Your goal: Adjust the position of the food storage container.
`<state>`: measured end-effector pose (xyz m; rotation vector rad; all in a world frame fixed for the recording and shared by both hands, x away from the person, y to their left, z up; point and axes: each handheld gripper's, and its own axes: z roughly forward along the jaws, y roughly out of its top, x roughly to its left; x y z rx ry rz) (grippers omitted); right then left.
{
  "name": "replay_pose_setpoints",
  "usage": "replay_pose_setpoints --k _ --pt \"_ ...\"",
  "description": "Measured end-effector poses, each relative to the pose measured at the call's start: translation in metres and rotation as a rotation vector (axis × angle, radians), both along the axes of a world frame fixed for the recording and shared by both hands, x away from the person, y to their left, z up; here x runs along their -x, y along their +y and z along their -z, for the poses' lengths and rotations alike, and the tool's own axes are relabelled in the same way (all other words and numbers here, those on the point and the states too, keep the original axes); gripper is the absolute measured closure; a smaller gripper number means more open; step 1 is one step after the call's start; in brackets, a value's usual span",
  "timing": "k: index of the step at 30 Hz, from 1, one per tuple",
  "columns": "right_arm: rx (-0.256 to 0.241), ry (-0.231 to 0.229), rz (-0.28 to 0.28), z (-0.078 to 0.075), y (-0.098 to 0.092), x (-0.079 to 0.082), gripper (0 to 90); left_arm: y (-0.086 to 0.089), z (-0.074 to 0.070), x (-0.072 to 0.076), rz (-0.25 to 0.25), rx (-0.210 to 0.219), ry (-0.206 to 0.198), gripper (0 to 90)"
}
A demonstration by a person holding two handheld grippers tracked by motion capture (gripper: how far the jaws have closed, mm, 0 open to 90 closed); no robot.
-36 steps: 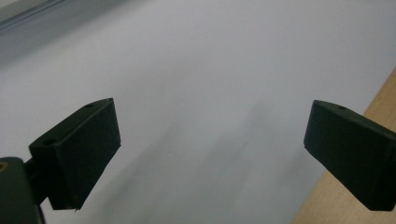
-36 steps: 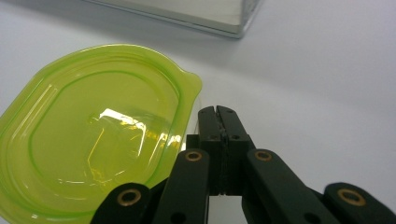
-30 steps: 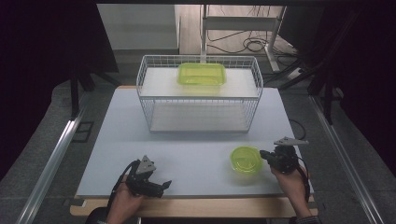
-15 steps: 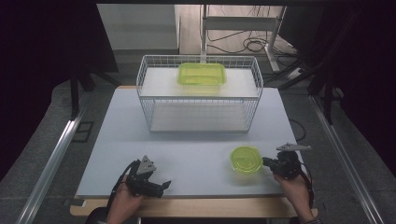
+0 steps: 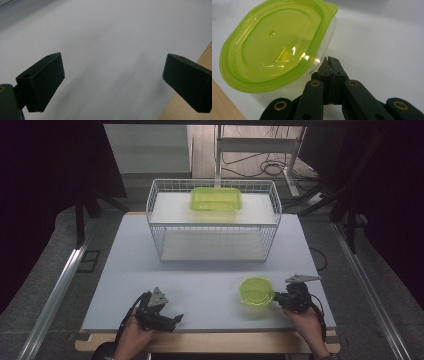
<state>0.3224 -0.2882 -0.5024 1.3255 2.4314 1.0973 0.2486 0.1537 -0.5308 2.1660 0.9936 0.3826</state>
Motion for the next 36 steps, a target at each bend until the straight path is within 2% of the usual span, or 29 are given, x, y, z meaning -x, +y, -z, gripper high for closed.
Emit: replay_pose_setpoints --k 8,22,30,33,36 --pt "-0.011 0.006 -0.073 0.003 0.032 0.000 88.5 0.000 0.000 0.000 0.001 -0.006 0.002 3.7" --pt "-0.055 0.028 -0.128 0.008 0.070 -0.011 88.3 -0.001 0.001 0.000 0.005 -0.014 0.006 3.8" --pt "-0.063 0.037 -0.169 0.013 0.093 -0.014 88.3 -0.001 0.001 0.000 0.006 -0.011 0.005 3.9" --pt "-0.048 0.036 -0.183 0.013 0.097 -0.014 88.3 -0.001 0.000 0.000 0.006 -0.009 0.005 4.0" --pt "-0.045 0.025 -0.174 0.011 0.093 -0.016 87.9 0.000 0.000 0.000 0.006 -0.008 0.005 4.1"
